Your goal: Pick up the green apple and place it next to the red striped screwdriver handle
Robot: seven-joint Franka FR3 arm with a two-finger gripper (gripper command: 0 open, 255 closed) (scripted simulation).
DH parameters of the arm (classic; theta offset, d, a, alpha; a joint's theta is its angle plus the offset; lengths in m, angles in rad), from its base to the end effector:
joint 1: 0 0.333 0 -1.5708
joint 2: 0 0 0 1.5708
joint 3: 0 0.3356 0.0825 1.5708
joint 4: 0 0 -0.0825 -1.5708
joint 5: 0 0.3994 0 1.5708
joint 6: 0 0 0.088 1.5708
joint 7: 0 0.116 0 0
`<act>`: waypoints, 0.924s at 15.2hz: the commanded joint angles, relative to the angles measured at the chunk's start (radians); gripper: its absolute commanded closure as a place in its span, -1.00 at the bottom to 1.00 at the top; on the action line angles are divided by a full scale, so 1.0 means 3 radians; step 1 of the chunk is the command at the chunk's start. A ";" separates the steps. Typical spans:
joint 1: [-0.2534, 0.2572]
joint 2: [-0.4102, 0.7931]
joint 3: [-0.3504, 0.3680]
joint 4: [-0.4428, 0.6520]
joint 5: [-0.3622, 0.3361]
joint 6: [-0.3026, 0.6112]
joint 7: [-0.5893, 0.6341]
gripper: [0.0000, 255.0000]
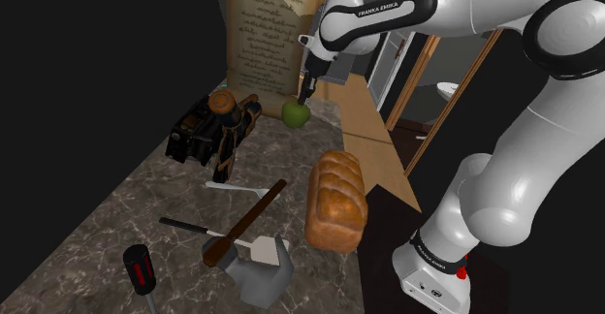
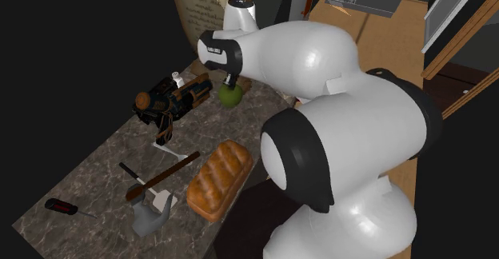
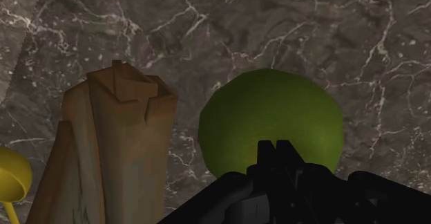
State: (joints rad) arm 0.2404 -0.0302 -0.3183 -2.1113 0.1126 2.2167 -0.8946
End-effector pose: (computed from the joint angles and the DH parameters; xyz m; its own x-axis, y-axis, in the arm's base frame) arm 0.5629 -0.0404 0.4442 0.7168 0.6775 0.1649 0.6824 -0.7302 0.0340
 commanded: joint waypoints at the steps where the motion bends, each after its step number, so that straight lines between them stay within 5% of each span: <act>1: 0.0002 -0.0036 0.0003 0.0054 -0.0022 -0.0087 0.0025 1.00; 14: 0.0002 -0.0174 0.0015 0.0492 -0.0105 -0.0651 0.0121 1.00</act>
State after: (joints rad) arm 0.2409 -0.0764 -0.3148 -1.9715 0.0841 2.0349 -0.8617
